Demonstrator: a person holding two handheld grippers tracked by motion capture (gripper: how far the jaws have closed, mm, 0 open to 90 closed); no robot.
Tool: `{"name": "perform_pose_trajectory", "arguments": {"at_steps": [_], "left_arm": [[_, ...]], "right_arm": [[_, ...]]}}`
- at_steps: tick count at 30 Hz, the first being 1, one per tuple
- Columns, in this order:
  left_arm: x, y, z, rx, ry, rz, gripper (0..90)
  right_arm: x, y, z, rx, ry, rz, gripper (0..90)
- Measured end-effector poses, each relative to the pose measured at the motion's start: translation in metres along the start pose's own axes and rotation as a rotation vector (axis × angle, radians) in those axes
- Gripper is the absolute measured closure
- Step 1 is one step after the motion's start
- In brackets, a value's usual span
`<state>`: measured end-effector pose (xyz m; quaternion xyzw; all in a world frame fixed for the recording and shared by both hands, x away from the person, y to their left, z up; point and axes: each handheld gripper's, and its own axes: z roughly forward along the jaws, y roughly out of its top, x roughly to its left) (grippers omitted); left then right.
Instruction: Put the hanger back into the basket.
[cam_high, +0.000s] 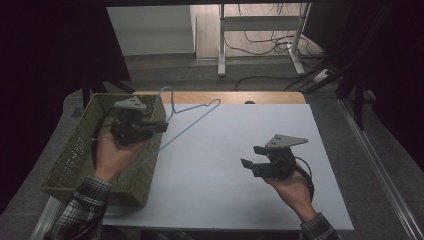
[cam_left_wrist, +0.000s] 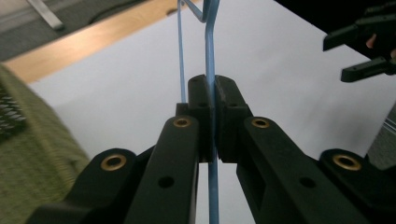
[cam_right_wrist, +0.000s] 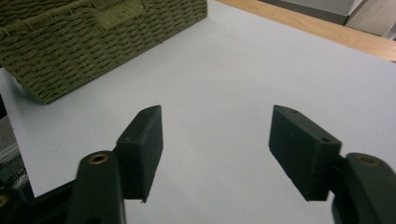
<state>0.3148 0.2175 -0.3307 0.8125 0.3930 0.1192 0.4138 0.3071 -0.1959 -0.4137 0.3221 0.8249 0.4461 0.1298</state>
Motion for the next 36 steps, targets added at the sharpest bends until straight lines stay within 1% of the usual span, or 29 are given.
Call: {"name": "perform_pose_trajectory", "arguments": {"at_steps": [1,2,3,7,10,15,16,21,24,26,27,29,30,31,36], "left_arm": [[0.005,-0.002,-0.004,-0.003,0.012,-0.001,87.5],[0.008,-0.003,-0.007,-0.004,0.015,-0.005,87.5],[0.013,-0.006,-0.012,-0.012,0.03,-0.014,87.5],[0.03,-0.015,-0.025,-0.01,0.077,-0.033,87.6],[0.044,-0.023,-0.035,-0.018,0.113,-0.053,87.5],[0.065,-0.038,-0.051,-0.031,0.168,-0.084,87.5],[0.068,-0.04,-0.053,-0.032,0.174,-0.087,87.5],[0.088,-0.056,-0.064,-0.047,0.209,-0.12,87.5],[0.1,-0.066,-0.068,-0.053,0.22,-0.136,87.5],[0.106,-0.072,-0.069,-0.057,0.22,-0.142,87.5],[0.111,-0.076,-0.069,-0.06,0.222,-0.151,87.5],[0.116,-0.082,-0.068,-0.064,0.216,-0.151,87.5],[0.121,-0.086,-0.067,-0.061,0.219,-0.16,87.5],[0.123,-0.09,-0.066,-0.065,0.21,-0.164,87.5],[0.137,-0.111,-0.062,-0.084,0.199,-0.195,87.5]], "right_arm": [[-0.002,-0.002,-0.002,0.0,-0.003,0.002,28.8],[-0.002,-0.002,-0.002,0.0,-0.003,0.002,28.8],[-0.002,-0.003,-0.002,0.0,-0.005,0.002,27.4],[-0.002,-0.009,-0.003,0.004,-0.026,-0.015,16.8],[-0.002,-0.013,-0.001,0.016,-0.042,-0.026,11.5],[-0.002,-0.018,-0.001,0.024,-0.047,-0.025,8.9],[-0.002,-0.019,0.0,0.032,-0.06,-0.032,7.9],[-0.003,-0.023,0.003,0.041,-0.065,-0.033,7.5],[-0.004,-0.024,0.004,0.047,-0.068,-0.037,7.5],[-0.004,-0.024,0.005,0.051,-0.069,-0.033,7.5],[-0.004,-0.025,0.006,0.056,-0.071,-0.035,7.6],[-0.004,-0.025,0.006,0.057,-0.073,-0.034,7.6],[-0.005,-0.025,0.007,0.06,-0.073,-0.034,7.7],[-0.005,-0.026,0.007,0.061,-0.074,-0.035,7.7],[-0.005,-0.027,0.009,0.068,-0.075,-0.036,7.9]]}}
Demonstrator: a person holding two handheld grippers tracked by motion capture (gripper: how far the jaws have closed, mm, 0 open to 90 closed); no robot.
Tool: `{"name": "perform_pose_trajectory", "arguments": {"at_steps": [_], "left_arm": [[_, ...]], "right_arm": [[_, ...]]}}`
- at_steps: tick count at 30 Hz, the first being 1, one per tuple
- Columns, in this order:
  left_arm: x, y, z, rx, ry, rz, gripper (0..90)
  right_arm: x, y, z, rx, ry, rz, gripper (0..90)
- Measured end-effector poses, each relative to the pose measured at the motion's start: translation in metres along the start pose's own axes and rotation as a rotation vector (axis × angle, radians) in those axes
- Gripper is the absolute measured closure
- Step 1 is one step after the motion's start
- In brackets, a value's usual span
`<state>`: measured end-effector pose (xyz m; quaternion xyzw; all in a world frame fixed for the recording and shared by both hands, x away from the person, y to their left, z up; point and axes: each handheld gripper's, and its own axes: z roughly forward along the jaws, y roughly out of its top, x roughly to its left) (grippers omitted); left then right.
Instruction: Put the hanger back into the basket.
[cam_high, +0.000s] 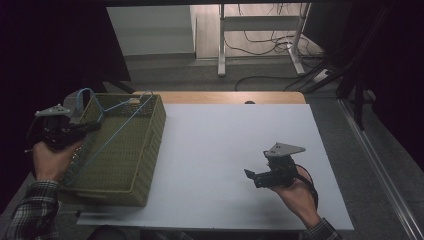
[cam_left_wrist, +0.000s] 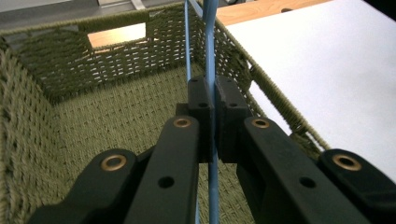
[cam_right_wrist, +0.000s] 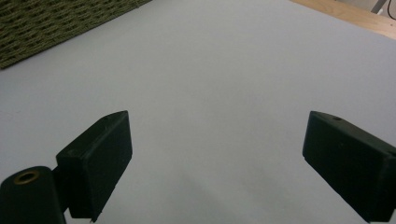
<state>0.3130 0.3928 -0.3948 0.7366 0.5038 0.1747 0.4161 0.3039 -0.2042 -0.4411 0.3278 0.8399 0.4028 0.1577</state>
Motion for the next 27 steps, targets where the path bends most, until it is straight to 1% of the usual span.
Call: {"name": "perform_pose_trajectory", "arguments": {"at_steps": [2,3,5,7,8,10,12,14,16,19,21,22,23,24,25,26,27], "left_arm": [[0.006,-0.008,0.001,-0.007,-0.014,-0.013,87.5],[0.007,-0.011,0.002,-0.006,-0.012,-0.02,87.5],[0.01,-0.018,0.005,-0.006,-0.023,-0.03,87.5],[0.011,-0.024,0.009,0.009,-0.013,-0.031,87.5],[0.012,-0.026,0.011,0.016,-0.016,-0.035,87.5],[0.013,-0.029,0.015,0.03,-0.004,-0.04,87.5],[0.015,-0.031,0.021,0.051,0.002,-0.055,87.5],[0.018,-0.033,0.027,0.08,0.023,-0.067,87.4],[0.02,-0.035,0.033,0.106,0.053,-0.076,87.4],[0.025,-0.036,0.035,0.13,0.082,-0.101,87.0],[0.027,-0.038,0.036,0.147,0.124,-0.105,86.5],[0.029,-0.038,0.037,0.155,0.135,-0.112,86.1],[0.03,-0.039,0.037,0.159,0.156,-0.11,85.5],[0.03,-0.039,0.037,0.151,0.17,-0.111,82.7],[0.03,-0.039,0.037,0.148,0.174,-0.113,75.3],[0.029,-0.039,0.037,0.145,0.183,-0.107,70.3],[0.027,-0.039,0.037,0.137,0.186,-0.097,67.2]], "right_arm": [[0.0,0.0,0.001,0.004,0.002,0.0,7.9],[0.001,-0.001,0.002,0.007,0.002,-0.003,7.9],[0.002,-0.001,0.003,0.018,0.002,-0.011,7.9],[0.002,-0.002,0.004,0.02,0.002,-0.011,7.9],[0.002,-0.002,0.005,0.024,0.001,-0.011,8.0],[0.003,-0.002,0.007,0.031,0.002,-0.012,8.1],[0.003,-0.003,0.008,0.035,0.002,-0.015,8.2],[0.004,-0.003,0.008,0.039,0.001,-0.018,8.3],[0.003,-0.004,0.008,0.041,0.0,-0.02,8.4],[0.003,-0.005,0.008,0.045,-0.003,-0.021,8.5],[0.002,-0.006,0.009,0.045,-0.003,-0.019,8.6],[0.002,-0.006,0.009,0.047,-0.003,-0.018,8.6],[0.002,-0.006,0.009,0.05,-0.004,-0.02,8.6],[0.002,-0.007,0.009,0.05,-0.005,-0.02,8.6],[0.002,-0.007,0.009,0.049,-0.005,-0.022,8.6],[0.002,-0.007,0.009,0.049,-0.006,-0.023,8.6],[0.002,-0.008,0.009,0.048,-0.005,-0.022,8.6]]}}
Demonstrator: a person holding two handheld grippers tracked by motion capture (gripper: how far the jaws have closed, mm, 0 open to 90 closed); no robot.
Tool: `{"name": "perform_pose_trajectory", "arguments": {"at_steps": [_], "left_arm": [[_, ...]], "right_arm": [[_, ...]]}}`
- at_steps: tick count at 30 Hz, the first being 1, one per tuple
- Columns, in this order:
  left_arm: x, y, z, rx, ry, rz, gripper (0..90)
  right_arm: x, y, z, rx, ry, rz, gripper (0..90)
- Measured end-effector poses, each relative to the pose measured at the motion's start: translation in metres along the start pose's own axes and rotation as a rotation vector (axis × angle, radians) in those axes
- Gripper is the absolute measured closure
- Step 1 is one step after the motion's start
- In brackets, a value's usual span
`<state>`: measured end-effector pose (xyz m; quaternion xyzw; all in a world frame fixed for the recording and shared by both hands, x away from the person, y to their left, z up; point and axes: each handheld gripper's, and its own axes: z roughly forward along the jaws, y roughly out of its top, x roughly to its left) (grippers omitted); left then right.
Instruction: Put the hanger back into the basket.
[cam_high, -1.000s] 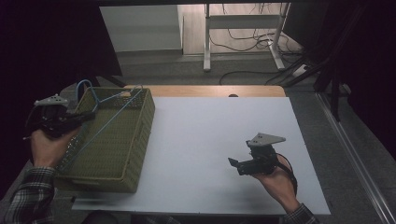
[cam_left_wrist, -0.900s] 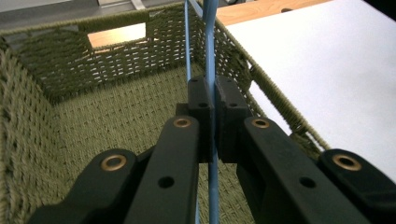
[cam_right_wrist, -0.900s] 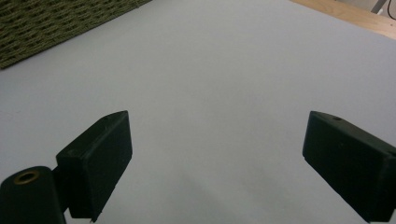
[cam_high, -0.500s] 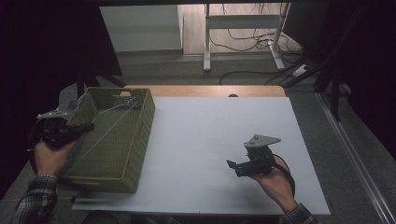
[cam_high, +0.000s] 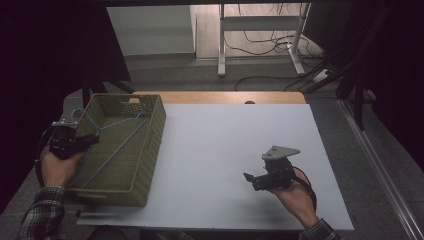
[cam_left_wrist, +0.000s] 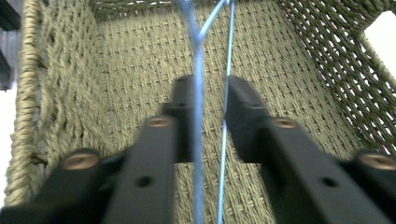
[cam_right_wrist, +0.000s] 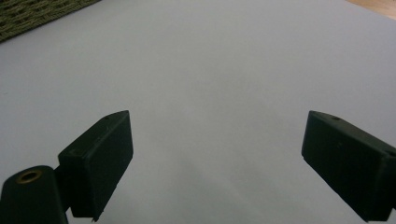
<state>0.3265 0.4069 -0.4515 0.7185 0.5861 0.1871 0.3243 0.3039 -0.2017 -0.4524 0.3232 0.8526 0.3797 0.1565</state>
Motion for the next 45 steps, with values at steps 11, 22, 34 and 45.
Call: {"name": "perform_pose_trajectory", "arguments": {"at_steps": [11,22,34,45], "left_arm": [[-0.025,0.004,-0.01,-0.099,-0.077,0.07,23.9],[-0.077,0.0,-0.03,-0.125,-0.218,0.143,7.2],[-0.133,-0.023,-0.039,-0.198,-0.344,0.211,3.0],[-0.167,-0.057,-0.035,-0.199,-0.332,0.29,1.8]], "right_arm": [[-0.004,-0.001,-0.005,-0.027,0.016,0.033,6.9],[-0.006,-0.004,-0.016,-0.032,0.041,0.057,1.9],[-0.013,-0.026,-0.039,-0.036,0.032,0.101,0.0],[-0.013,-0.045,-0.055,-0.055,0.003,0.113,0.0]]}}
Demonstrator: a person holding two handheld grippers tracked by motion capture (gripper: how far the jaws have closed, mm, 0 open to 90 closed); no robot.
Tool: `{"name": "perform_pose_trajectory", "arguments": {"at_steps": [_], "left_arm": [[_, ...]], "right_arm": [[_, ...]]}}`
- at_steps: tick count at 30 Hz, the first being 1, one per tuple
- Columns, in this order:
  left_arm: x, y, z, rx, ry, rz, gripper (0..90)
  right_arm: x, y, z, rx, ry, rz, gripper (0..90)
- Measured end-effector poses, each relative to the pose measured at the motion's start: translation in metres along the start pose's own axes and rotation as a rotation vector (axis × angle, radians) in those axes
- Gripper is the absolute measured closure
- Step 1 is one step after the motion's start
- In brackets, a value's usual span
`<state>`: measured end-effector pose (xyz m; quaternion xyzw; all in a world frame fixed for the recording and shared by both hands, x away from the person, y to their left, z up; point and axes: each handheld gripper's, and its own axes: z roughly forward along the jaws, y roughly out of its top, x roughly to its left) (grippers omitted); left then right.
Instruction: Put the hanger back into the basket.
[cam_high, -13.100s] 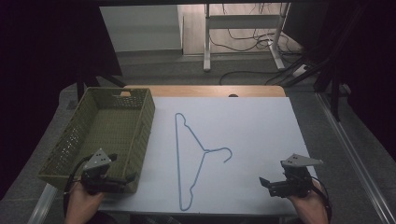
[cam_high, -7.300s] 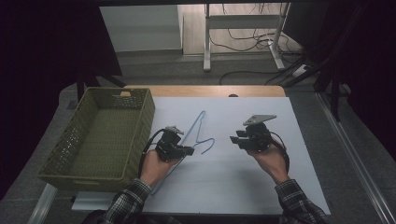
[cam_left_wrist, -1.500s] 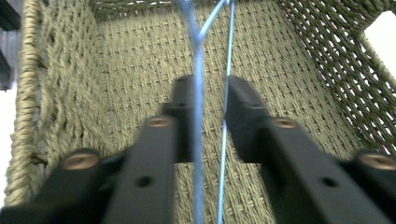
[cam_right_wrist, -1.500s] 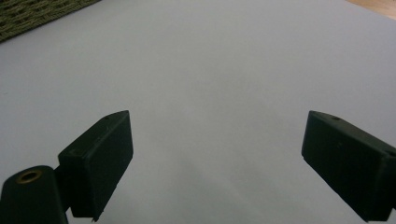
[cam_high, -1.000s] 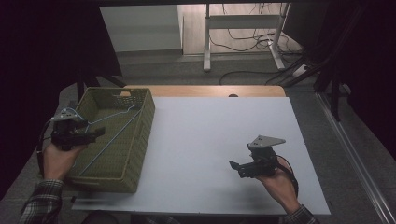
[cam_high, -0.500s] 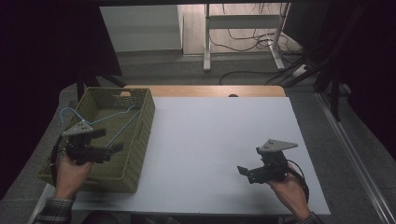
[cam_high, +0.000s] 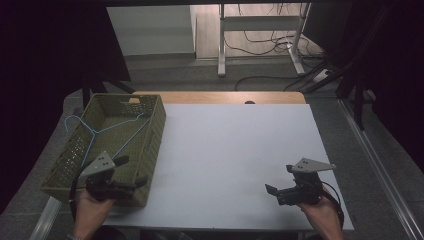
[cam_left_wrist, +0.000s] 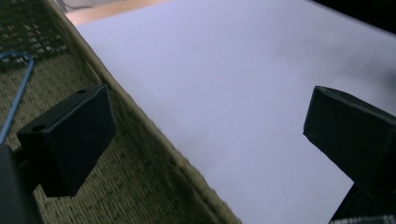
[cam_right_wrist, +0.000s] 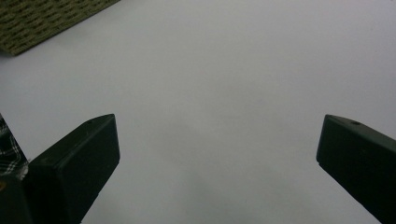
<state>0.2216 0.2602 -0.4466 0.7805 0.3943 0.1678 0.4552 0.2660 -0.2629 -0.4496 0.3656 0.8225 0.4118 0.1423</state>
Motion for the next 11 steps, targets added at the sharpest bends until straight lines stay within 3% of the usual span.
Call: {"name": "perform_pose_trajectory", "arguments": {"at_steps": [5,11], "left_arm": [[-0.003,-0.008,0.013,0.067,0.011,0.022,1.1],[0.001,-0.011,0.018,0.092,-0.007,0.015,0.0]], "right_arm": [[0.0,-0.006,0.003,0.017,-0.002,0.004,0.0],[0.005,-0.007,0.011,0.042,0.008,-0.023,0.0]]}}
